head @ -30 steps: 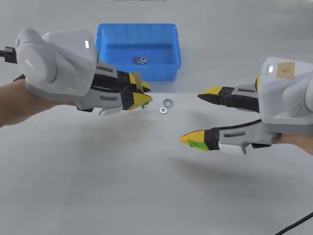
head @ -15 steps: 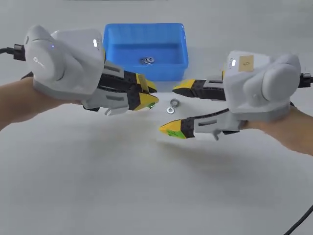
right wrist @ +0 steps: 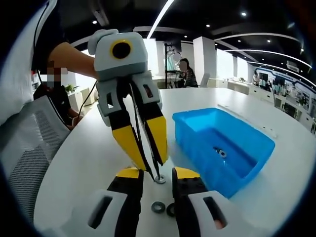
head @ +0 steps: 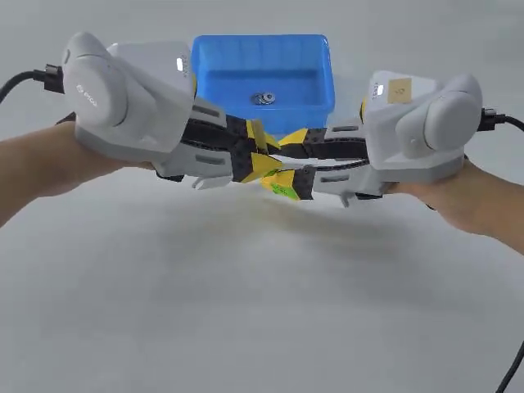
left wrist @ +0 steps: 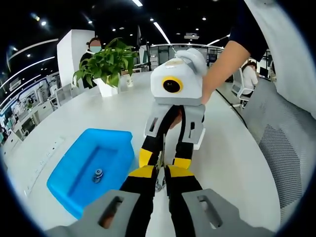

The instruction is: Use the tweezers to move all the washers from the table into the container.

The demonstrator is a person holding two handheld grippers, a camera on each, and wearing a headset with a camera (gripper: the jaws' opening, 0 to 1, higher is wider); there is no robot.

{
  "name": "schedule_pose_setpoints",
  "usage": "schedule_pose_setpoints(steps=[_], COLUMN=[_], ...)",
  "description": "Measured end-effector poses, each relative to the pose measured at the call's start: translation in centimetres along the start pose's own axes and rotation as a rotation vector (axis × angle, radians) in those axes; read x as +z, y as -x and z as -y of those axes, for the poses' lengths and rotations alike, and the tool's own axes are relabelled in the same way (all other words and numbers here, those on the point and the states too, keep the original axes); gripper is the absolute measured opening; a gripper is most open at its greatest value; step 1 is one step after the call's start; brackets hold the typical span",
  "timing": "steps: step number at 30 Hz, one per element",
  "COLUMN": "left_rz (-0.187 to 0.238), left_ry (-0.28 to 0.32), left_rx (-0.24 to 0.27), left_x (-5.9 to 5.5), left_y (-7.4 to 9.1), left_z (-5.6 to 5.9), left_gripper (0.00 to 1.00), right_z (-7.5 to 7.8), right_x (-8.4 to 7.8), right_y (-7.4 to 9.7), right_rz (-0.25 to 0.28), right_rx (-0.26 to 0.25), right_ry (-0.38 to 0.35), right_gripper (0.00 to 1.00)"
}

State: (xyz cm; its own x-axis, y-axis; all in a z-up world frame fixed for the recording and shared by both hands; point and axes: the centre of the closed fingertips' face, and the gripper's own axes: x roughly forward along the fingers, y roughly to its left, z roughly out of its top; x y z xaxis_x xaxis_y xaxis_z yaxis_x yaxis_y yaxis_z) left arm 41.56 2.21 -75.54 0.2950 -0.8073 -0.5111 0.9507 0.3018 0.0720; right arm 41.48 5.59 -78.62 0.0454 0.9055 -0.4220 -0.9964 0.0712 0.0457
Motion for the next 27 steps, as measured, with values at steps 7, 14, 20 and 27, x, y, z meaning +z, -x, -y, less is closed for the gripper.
schedule_pose_setpoints(steps=[7,14,20,27], left_rz=[-0.006,-0.011,-0.018,0.004], left_ry=[-0.002,-0.006,-0.011,-0.015], left_rx=[-0.001,-0.001,-0.008,0.005], left_x=[-0.1,-0.1,0.2,1.2], left_y=[0.1,0.0,0.1,0.9], left_z=[-0.1,-0.1,0.1,0.0], left_gripper=[0.12,0.11,0.12,0.13], right_z=[-0.6,-0.7,-0.8,-0.7], right_x=[0.2,0.1,0.1,0.1], right_y=[-0.4,-0.4,-0.4,-0.4], right_rz=[0.03,0.029,0.034,0.039], right_rx=[0.053,0.053,0.052,0.047], right_ry=[0.012,0.04,0.041,0.032], right_gripper=[0.14,0.1,0.1,0.1])
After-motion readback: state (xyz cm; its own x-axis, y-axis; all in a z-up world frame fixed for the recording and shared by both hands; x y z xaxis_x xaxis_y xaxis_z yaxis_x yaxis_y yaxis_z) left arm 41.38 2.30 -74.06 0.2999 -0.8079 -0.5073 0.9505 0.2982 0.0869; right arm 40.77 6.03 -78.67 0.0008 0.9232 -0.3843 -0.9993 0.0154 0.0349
